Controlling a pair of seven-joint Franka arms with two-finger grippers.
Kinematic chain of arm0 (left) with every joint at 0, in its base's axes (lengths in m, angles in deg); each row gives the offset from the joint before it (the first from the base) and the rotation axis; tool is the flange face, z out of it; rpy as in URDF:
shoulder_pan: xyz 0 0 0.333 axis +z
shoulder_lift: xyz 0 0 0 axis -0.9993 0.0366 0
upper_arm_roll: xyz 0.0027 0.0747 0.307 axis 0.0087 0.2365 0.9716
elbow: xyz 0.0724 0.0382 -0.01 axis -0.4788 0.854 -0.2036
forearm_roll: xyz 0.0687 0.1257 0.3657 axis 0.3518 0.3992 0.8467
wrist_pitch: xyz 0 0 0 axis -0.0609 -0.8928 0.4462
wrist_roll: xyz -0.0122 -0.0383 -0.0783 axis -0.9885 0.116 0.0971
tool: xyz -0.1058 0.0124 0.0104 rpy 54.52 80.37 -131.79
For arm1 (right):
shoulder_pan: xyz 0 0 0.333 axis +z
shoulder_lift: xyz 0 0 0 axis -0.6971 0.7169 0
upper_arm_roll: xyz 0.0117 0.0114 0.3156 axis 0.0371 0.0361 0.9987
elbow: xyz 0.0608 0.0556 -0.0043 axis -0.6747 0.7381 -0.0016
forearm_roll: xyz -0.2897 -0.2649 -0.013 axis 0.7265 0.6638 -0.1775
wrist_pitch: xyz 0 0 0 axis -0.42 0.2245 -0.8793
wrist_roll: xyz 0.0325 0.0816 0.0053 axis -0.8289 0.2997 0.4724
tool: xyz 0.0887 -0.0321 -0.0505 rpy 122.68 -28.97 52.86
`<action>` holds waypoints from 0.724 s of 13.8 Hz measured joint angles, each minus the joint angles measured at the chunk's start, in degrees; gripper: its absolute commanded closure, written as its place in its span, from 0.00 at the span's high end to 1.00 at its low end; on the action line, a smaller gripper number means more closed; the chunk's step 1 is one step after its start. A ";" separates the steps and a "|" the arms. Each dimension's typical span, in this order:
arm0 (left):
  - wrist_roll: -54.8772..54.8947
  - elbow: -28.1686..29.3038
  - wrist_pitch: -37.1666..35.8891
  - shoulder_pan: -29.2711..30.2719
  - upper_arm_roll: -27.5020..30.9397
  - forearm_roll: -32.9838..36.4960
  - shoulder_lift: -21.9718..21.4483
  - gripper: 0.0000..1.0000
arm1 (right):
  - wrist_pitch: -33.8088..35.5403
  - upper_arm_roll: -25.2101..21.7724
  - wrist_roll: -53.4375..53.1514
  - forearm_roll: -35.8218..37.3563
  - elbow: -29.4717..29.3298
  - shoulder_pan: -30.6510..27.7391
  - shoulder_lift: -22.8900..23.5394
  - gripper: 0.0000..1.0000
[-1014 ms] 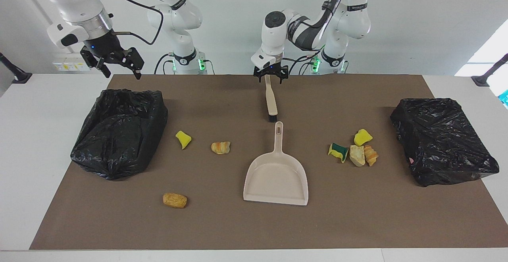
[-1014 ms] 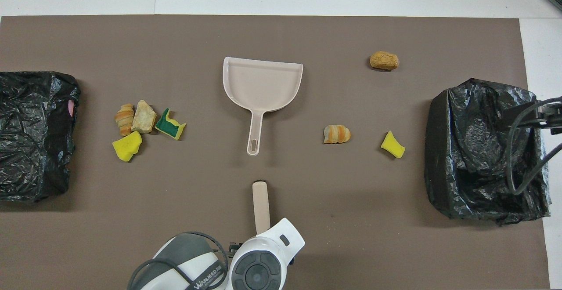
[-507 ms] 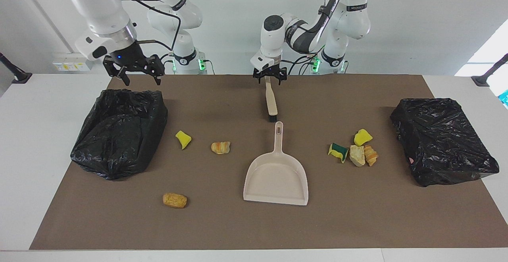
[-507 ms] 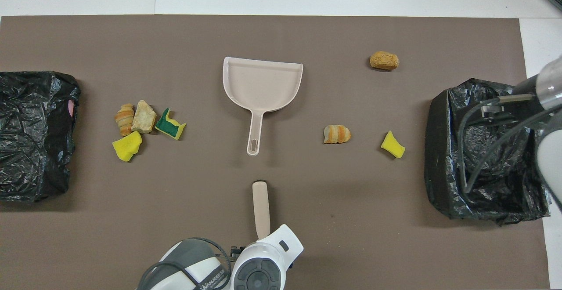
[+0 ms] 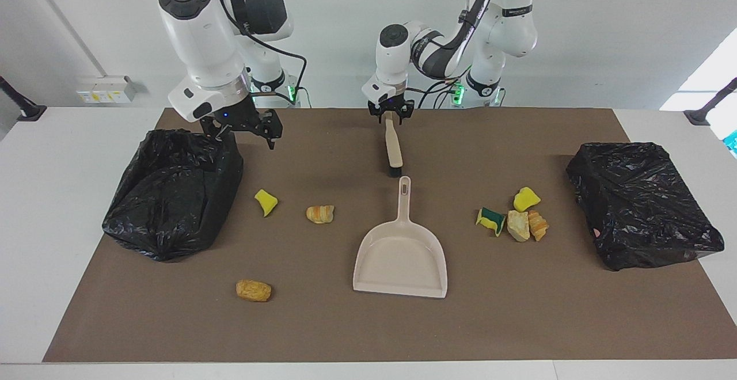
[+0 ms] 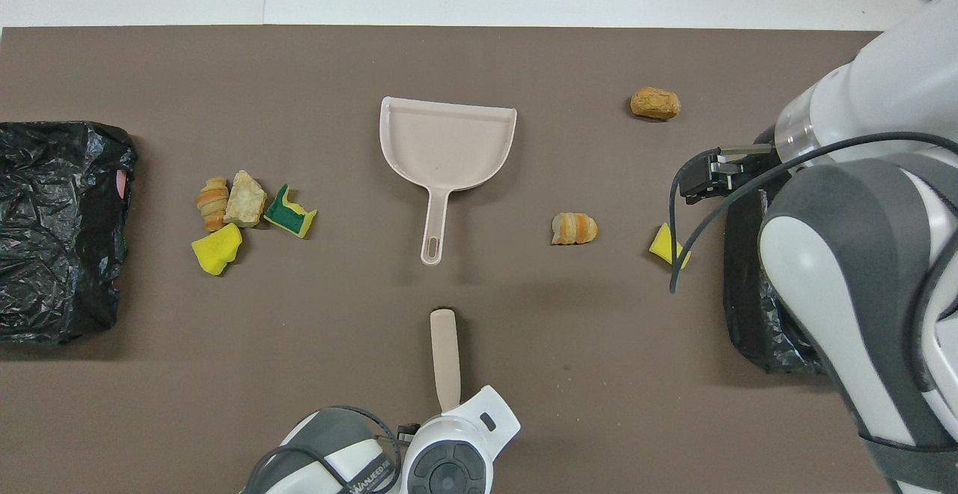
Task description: Sweep and dump trash in bin
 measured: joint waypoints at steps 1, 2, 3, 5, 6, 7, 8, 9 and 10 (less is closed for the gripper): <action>0.00 -0.17 -0.27 0.00 0.11 0.00 0.00 0.00 | -0.03 -0.08 0.00 -0.02 0.00 -0.03 0.00 1.00; 0.06 -0.57 -1.21 0.01 0.30 0.00 -0.01 0.00 | -0.26 -0.12 0.00 -0.09 0.04 -0.05 0.04 1.00; 0.06 -1.12 -2.28 0.05 0.52 0.00 -0.03 0.00 | -0.80 -0.11 0.00 -0.18 0.22 -0.05 0.15 1.00; 0.08 -1.95 -3.45 0.13 0.94 0.00 -0.06 0.00 | -2.17 -0.07 -0.01 -0.35 0.85 -0.01 0.47 1.00; 0.25 -2.21 -4.02 0.24 1.16 0.00 -0.07 0.00 | -2.95 -0.05 -0.01 -0.45 1.21 0.01 0.63 1.00; 0.85 -2.48 -4.95 0.50 1.41 0.00 -0.08 0.00 | -3.69 -0.02 -0.02 -0.54 1.58 0.02 0.76 1.00; 2.02 -2.92 -6.50 1.22 1.61 0.00 -0.11 0.00 | -4.45 0.03 -0.08 -0.87 2.03 0.14 0.87 1.00; 3.68 -3.51 -8.42 2.35 1.75 0.00 -0.23 0.00 | -5.47 0.06 -0.61 -1.56 2.55 0.52 1.04 1.00; 5.73 -4.21 -10.96 3.89 1.88 0.00 -0.45 0.00 | -7.00 0.09 -1.83 -2.47 3.23 1.11 1.44 1.00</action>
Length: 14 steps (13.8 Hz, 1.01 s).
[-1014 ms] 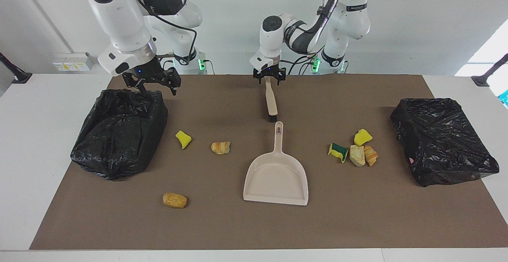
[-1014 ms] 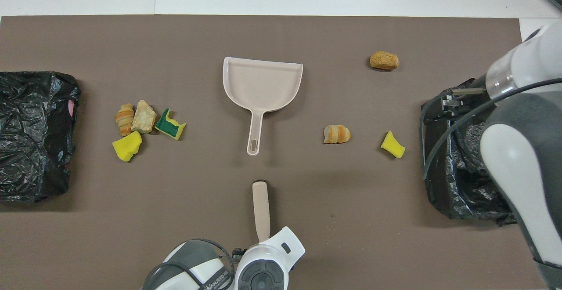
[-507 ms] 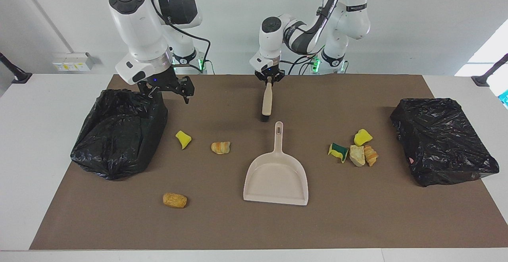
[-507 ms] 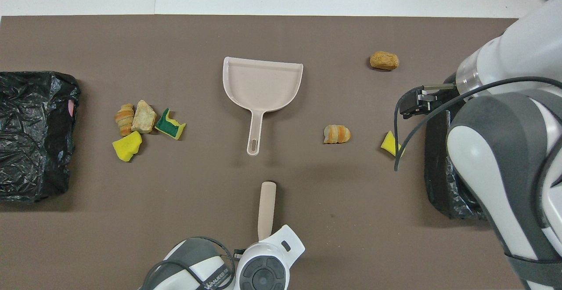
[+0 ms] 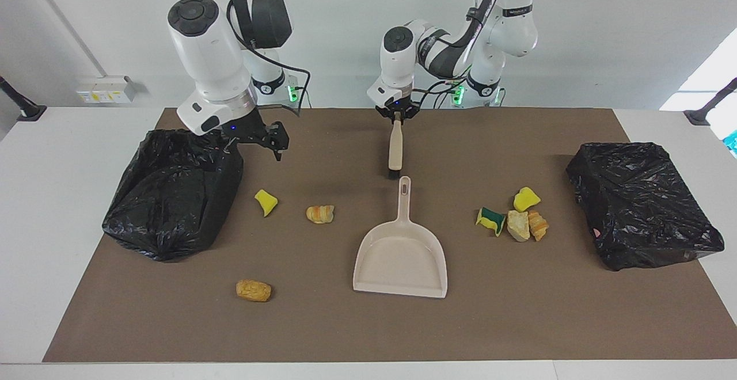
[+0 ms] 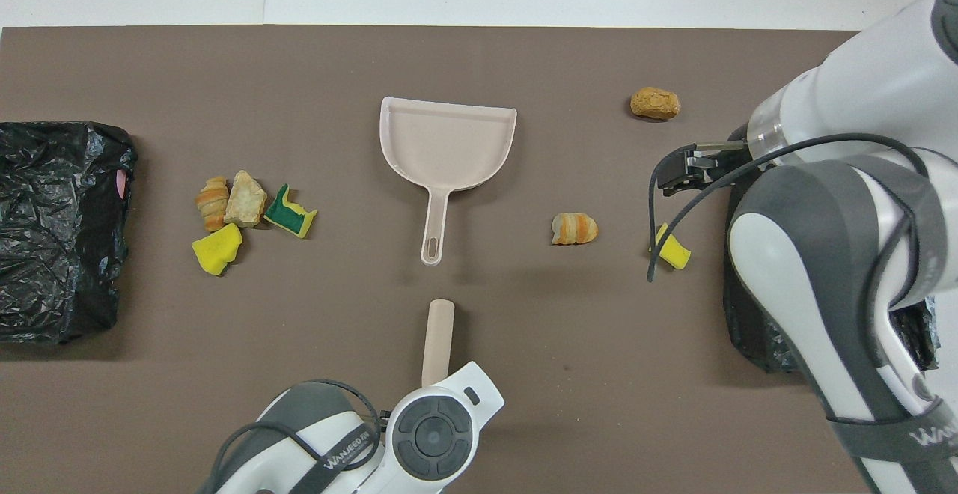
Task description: Sweep and dump trash in bin
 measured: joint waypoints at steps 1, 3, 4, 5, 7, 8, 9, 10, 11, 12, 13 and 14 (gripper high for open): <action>1.52 -0.42 -2.03 1.21 0.10 0.00 -0.22 0.00 | -1.60 0.03 -0.97 -0.63 0.51 0.60 0.59 1.00; 4.16 -0.82 -4.65 3.50 0.18 0.00 -0.62 0.00 | -5.27 0.09 -4.09 -1.03 1.04 2.71 2.63 1.00; 5.35 -0.93 -4.94 4.61 0.18 0.00 -0.92 0.00 | -7.03 0.13 -5.94 -1.05 1.15 3.93 3.67 1.00; 6.66 -1.14 -5.45 5.85 0.21 0.00 -1.49 0.00 | -8.84 0.16 -7.99 -1.05 1.22 5.31 4.71 1.00; 9.78 -1.47 -7.85 8.80 0.29 0.00 -3.47 0.00 | -12.32 0.19 -12.52 -1.05 1.31 8.03 6.48 1.00; 11.82 -1.54 -9.53 10.73 0.31 0.01 -4.74 0.00 | -14.15 0.20 -14.75 -1.06 1.36 9.41 7.35 1.00; 14.07 -1.59 -10.85 12.82 0.35 0.02 -5.90 0.00 | -15.87 0.22 -16.75 -1.06 1.41 10.66 8.15 1.00; 16.96 -1.64 -12.21 15.59 0.36 0.02 -7.22 0.00 | -17.95 0.24 -18.85 -1.06 1.47 11.95 9.07 1.00; 19.82 -1.66 -13.46 18.53 0.41 0.05 -8.53 0.00 | -19.81 0.26 -20.50 -1.06 1.48 13.18 9.93 1.00; 22.68 -1.69 -14.62 21.46 0.46 0.09 -9.73 0.00 | -21.32 0.28 -22.07 -1.05 1.48 14.52 10.64 1.00; 25.24 -1.69 -15.49 24.05 0.50 0.11 -10.56 0.00 | -22.54 0.29 -24.21 -1.00 1.48 16.20 11.19 1.00; 27.40 -1.68 -15.93 26.34 0.53 0.12 -10.96 0.00 | -23.85 0.28 -26.83 -0.78 1.46 18.08 11.81 1.00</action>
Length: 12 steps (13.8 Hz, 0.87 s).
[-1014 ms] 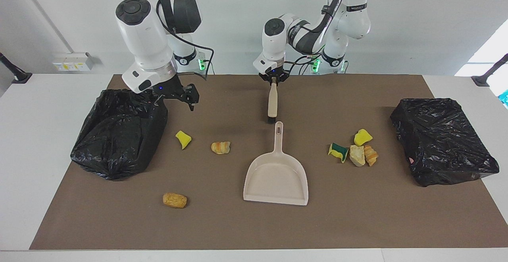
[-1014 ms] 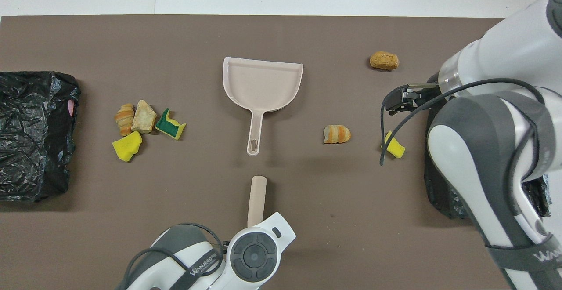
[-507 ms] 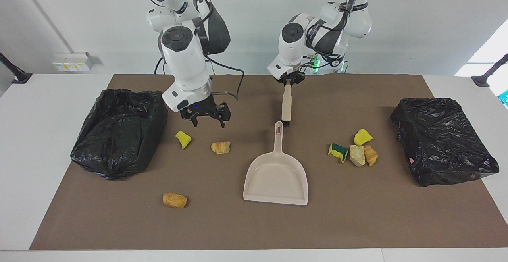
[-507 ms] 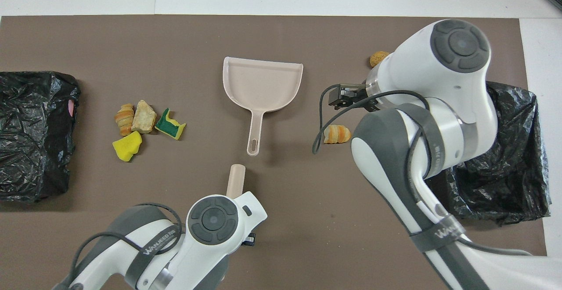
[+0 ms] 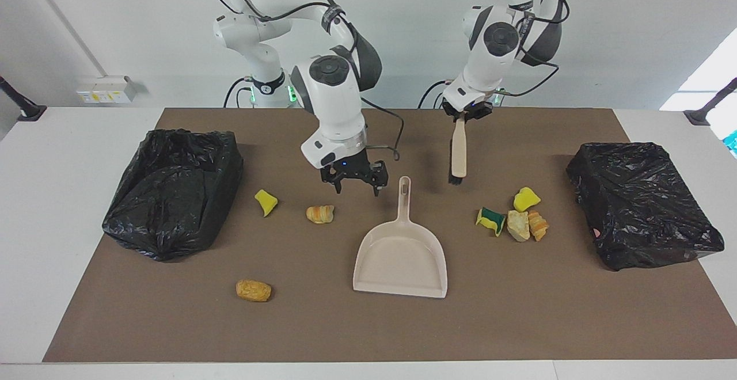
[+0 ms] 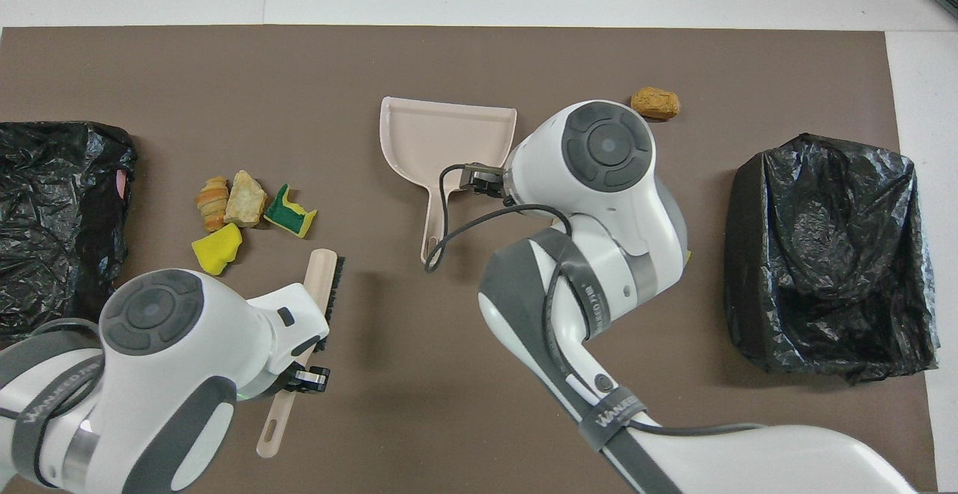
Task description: Sweep and dump trash in bin
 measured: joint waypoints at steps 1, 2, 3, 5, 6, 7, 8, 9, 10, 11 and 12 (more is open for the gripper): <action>1.84 0.00 -0.05 2.13 0.00 0.01 -0.02 0.00 | -1.33 0.00 -2.84 0.61 -0.01 2.05 0.80 1.00; 3.31 0.01 -0.01 4.16 0.00 0.18 0.08 0.00 | -2.58 0.00 -6.31 1.93 -0.11 4.26 2.09 1.00; 4.13 -0.01 0.07 5.55 -0.05 0.94 0.17 0.00 | -3.41 -0.02 -8.97 3.18 -0.37 5.75 3.41 1.00; 5.24 -0.59 0.45 8.38 -0.07 2.78 0.53 0.00 | -4.78 -0.15 -13.80 6.44 -1.79 8.57 6.77 1.00; 5.64 -1.28 1.29 10.17 -0.09 3.15 1.00 0.00 | -5.82 -0.22 -15.33 7.96 -2.47 9.56 8.40 1.00; 6.31 -2.19 2.85 12.29 -0.08 3.38 1.80 0.00 | -6.67 -0.24 -15.97 9.30 -2.95 10.10 9.68 0.95; 7.23 -3.16 4.84 14.82 -0.06 3.54 2.86 0.00 | -7.07 -0.24 -16.02 10.23 -3.27 10.24 10.57 0.89; 8.63 -4.10 6.69 17.58 -0.05 3.87 4.04 0.00 | -7.12 -0.32 -16.02 10.82 -3.55 10.21 11.13 0.85; 10.86 -5.01 8.25 20.47 -0.01 4.20 5.23 0.00 | -7.12 -0.46 -16.02 11.20 -3.71 10.16 11.43 0.83; 13.01 -5.72 9.47 22.92 0.03 4.41 6.21 0.00 | -7.12 -0.51 -16.02 11.28 -3.83 10.10 11.50 0.80; 14.60 -6.13 10.80 24.83 0.03 4.46 6.97 0.00 | -7.12 -0.52 -16.02 11.30 -3.93 10.09 11.50 0.76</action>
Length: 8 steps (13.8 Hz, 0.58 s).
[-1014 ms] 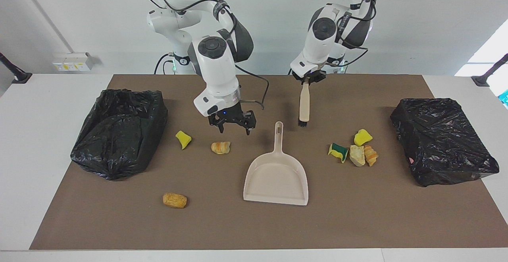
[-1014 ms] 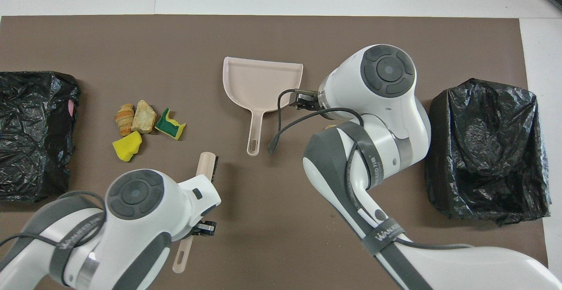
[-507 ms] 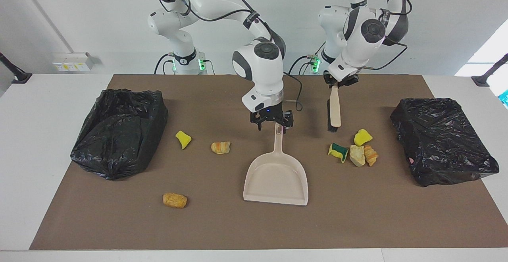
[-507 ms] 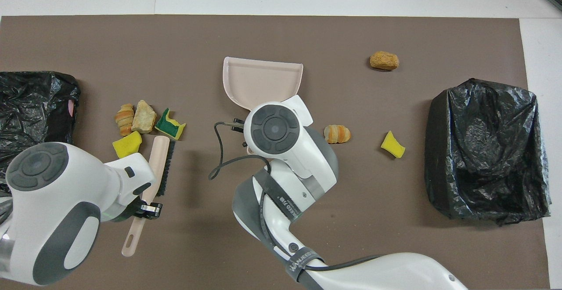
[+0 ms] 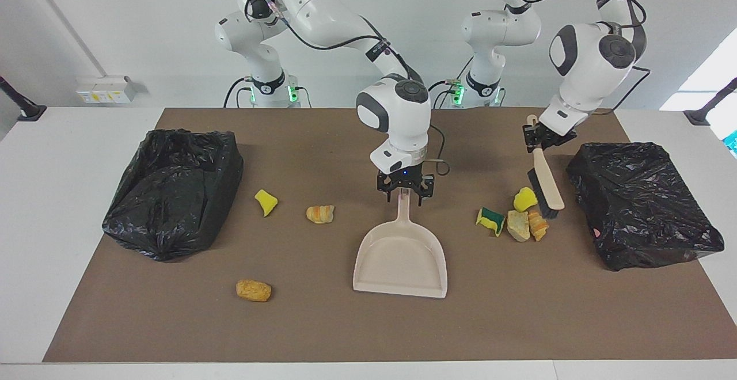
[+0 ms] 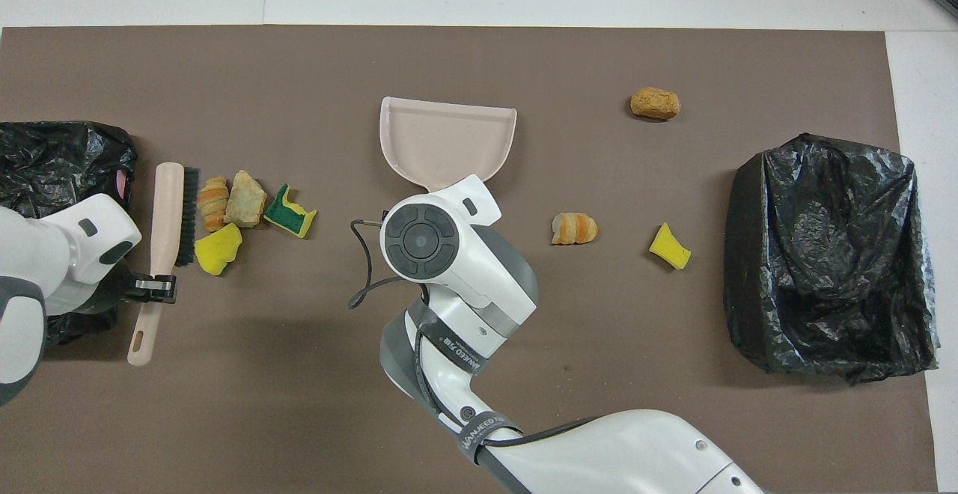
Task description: Sweep and dump trash in bin
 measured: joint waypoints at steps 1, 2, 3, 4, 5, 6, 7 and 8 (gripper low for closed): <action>1.12 -0.13 1.71 1.40 0.01 0.03 0.74 0.00 | 0.01 0.00 0.00 0.02 -0.09 0.00 0.00 0.72; 1.91 -0.15 3.38 2.47 -0.01 0.18 1.50 0.00 | 0.02 0.00 0.00 0.03 -0.15 0.00 0.00 0.69; 2.65 -0.18 4.62 3.38 -0.02 0.55 2.19 0.00 | 0.03 0.00 0.00 0.05 -0.17 0.00 0.00 0.64; 3.44 -0.21 5.29 4.12 -0.04 0.77 2.64 0.00 | 0.04 0.00 0.00 0.10 -0.18 0.00 0.00 0.59; 3.96 -0.28 5.67 4.59 -0.04 0.83 2.86 0.00 | 0.04 0.00 0.00 0.24 -0.19 0.00 0.00 0.54; 4.13 -0.48 6.13 4.74 -0.03 0.87 2.97 0.00 | 0.04 0.00 0.01 0.60 -0.21 0.00 0.00 0.52; 4.14 -0.85 6.26 4.75 -0.05 0.91 3.12 0.00 | 0.04 -0.01 0.01 1.05 -0.23 0.00 0.00 0.48; 4.14 -1.17 6.39 4.75 -0.08 0.96 3.55 0.00 | 0.06 -0.02 0.01 1.38 -0.27 -0.02 0.00 0.40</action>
